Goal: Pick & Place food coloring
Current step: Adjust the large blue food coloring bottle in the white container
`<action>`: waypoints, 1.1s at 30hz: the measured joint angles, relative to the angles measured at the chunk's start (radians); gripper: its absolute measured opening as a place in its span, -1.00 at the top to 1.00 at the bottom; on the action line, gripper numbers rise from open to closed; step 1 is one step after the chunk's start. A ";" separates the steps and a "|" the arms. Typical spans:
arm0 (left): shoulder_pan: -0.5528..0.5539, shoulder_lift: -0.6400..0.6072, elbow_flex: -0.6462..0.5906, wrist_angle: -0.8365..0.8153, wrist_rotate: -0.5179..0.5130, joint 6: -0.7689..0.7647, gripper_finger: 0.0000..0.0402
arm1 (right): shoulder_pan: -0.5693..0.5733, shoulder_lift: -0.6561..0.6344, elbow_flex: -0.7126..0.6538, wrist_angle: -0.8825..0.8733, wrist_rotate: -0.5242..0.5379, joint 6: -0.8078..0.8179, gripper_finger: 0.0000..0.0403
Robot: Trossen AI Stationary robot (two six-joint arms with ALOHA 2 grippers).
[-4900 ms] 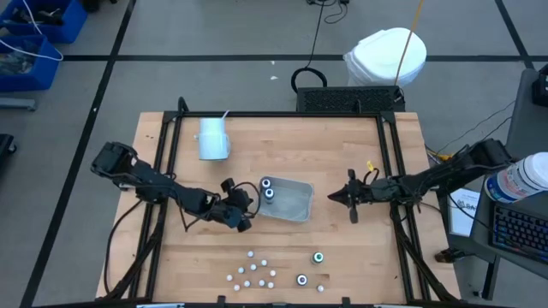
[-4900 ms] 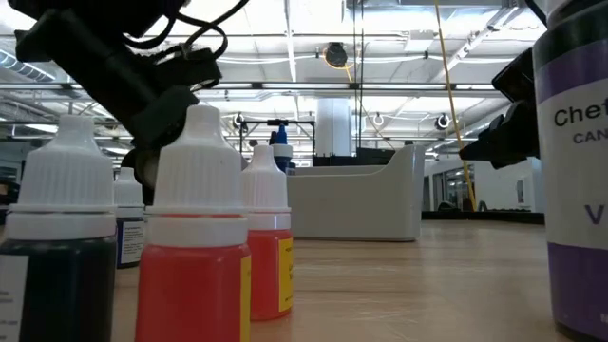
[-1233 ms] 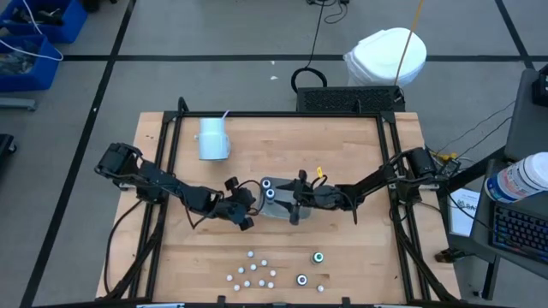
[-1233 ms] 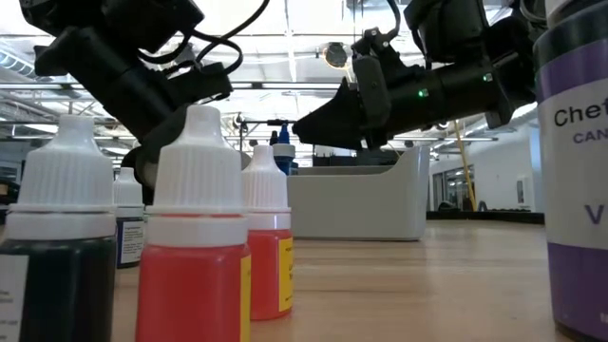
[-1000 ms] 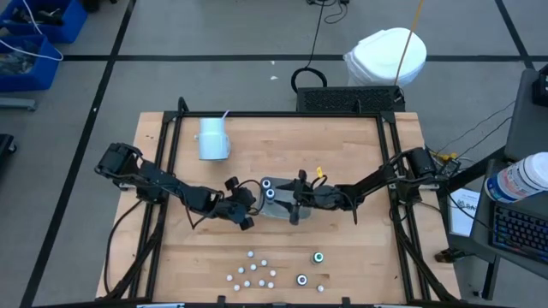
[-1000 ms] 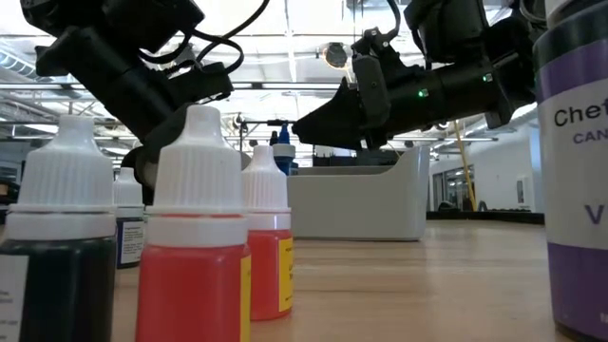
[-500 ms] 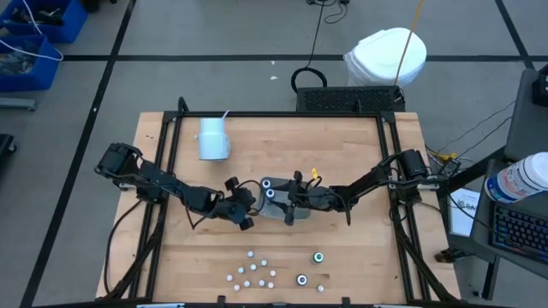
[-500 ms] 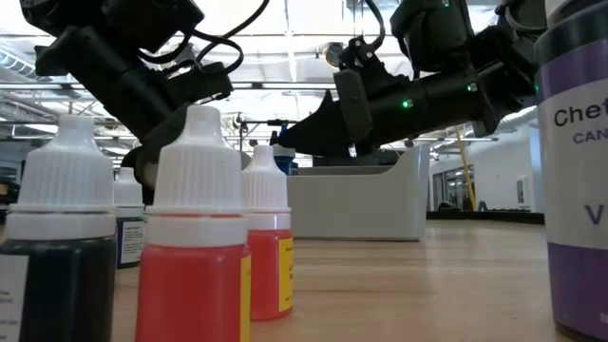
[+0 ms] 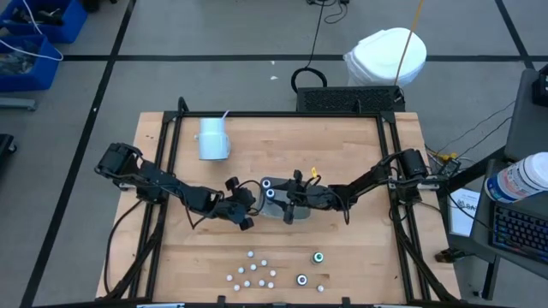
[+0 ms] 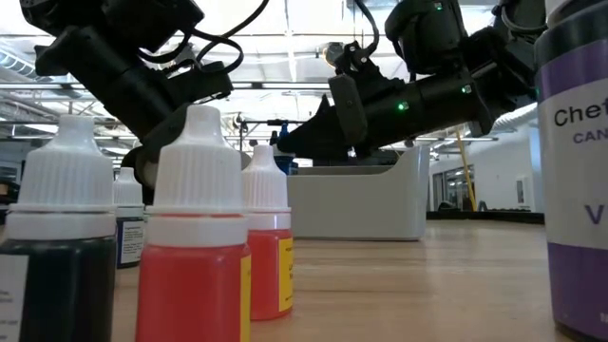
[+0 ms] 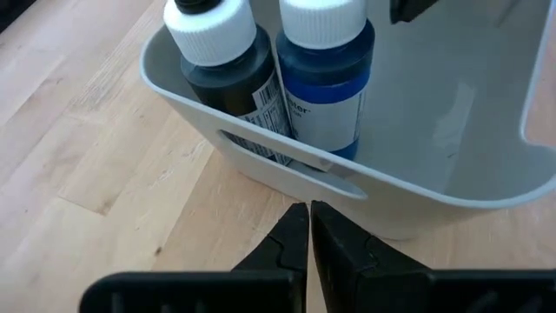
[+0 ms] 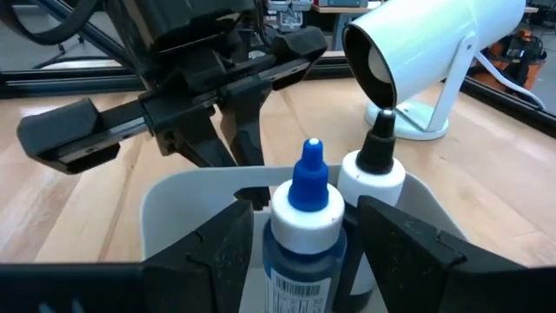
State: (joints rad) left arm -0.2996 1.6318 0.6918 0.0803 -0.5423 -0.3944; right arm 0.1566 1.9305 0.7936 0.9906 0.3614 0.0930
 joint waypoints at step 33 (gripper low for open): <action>0.010 0.000 0.000 0.000 -0.001 0.001 0.87 | -0.016 0.000 0.010 -0.048 -0.048 -0.009 0.53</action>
State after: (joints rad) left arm -0.2893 1.6318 0.6918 0.0803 -0.5430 -0.3931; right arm 0.1406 1.9305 0.8032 0.9430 0.3138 0.0843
